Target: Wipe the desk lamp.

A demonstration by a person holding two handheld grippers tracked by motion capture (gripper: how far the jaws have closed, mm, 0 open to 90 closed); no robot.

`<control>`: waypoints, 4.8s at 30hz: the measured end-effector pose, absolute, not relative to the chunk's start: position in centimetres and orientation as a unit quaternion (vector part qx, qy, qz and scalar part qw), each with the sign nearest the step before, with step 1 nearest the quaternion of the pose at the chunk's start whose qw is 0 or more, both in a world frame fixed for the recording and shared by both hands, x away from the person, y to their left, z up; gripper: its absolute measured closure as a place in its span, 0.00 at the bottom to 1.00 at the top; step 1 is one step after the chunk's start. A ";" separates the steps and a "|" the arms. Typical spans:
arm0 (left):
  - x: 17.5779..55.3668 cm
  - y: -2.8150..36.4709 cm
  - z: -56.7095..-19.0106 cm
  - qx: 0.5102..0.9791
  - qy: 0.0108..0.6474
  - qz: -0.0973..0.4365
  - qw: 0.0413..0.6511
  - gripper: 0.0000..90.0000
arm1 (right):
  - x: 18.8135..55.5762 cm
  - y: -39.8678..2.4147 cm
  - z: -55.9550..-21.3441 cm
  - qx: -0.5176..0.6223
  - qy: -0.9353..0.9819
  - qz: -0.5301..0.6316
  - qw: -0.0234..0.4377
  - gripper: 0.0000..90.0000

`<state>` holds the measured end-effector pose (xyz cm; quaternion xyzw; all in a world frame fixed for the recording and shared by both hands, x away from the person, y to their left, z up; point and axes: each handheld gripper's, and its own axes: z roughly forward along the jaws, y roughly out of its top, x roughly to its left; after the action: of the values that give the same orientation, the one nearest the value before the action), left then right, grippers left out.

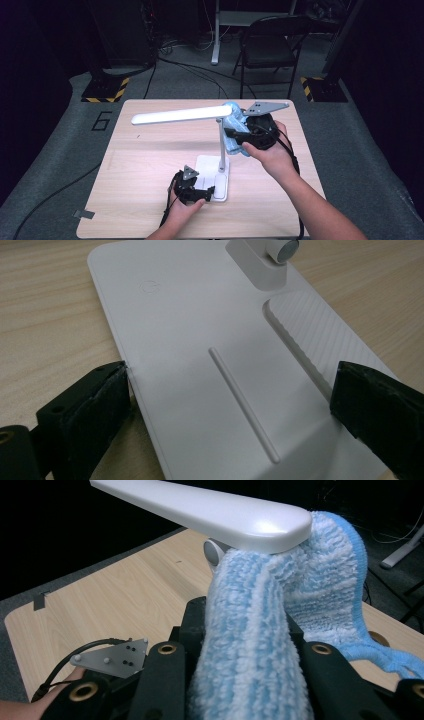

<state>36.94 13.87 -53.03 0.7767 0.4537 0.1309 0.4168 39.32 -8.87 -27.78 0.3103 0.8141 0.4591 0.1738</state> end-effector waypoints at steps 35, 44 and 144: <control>36.9 13.9 -53.0 0.777 0.454 0.132 0.417 0.03 | 40.0 -8.6 -31.7 0.314 0.827 0.435 0.166 0.75; 36.9 13.8 -53.0 0.776 0.456 0.128 0.416 0.03 | 40.1 -8.8 -33.7 0.322 0.823 0.439 0.160 0.75; 36.9 13.9 -53.0 0.777 0.453 0.130 0.417 0.03 | 37.8 -12.2 -40.6 0.344 0.799 0.470 0.151 0.74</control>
<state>36.95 13.91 -53.03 0.7773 0.4528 0.1304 0.4168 37.79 -12.16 -40.58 0.3437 0.7987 0.4704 0.1507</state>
